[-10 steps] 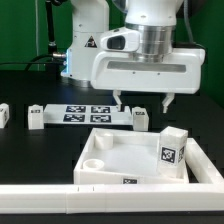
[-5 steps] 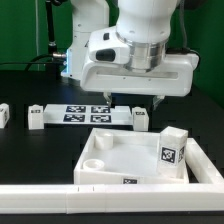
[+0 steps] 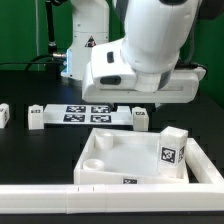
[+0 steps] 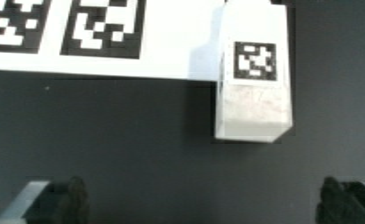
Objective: Assemble square table
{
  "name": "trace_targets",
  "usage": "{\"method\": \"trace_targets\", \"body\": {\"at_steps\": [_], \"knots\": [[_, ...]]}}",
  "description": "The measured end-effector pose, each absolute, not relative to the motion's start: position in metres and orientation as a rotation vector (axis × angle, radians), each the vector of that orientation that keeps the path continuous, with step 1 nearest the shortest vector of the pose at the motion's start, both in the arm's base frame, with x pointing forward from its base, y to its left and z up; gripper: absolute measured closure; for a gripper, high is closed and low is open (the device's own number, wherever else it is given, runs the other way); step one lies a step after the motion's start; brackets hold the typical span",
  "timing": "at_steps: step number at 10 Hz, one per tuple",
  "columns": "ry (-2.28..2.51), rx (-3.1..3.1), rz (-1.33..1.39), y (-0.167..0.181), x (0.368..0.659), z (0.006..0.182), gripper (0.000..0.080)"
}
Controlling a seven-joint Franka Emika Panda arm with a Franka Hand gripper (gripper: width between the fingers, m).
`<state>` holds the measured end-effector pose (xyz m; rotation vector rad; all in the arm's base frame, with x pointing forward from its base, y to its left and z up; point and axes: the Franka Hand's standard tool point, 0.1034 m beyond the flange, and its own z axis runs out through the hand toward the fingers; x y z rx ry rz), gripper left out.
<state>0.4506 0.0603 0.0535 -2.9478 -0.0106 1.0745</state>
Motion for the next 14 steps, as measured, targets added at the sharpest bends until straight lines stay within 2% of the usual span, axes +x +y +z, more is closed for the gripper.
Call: {"method": "trace_targets", "body": {"at_steps": [4,7,10,14], "knots": [[0.012,-2.98,1.026,0.081,0.45,0.037,0.015],[0.026,-2.973,1.059,0.08,0.448,0.035,0.015],[0.026,-2.879,1.326,0.082,0.436,0.033,0.015],[0.01,-2.865,1.363,0.086,0.428,0.022,0.015]]}}
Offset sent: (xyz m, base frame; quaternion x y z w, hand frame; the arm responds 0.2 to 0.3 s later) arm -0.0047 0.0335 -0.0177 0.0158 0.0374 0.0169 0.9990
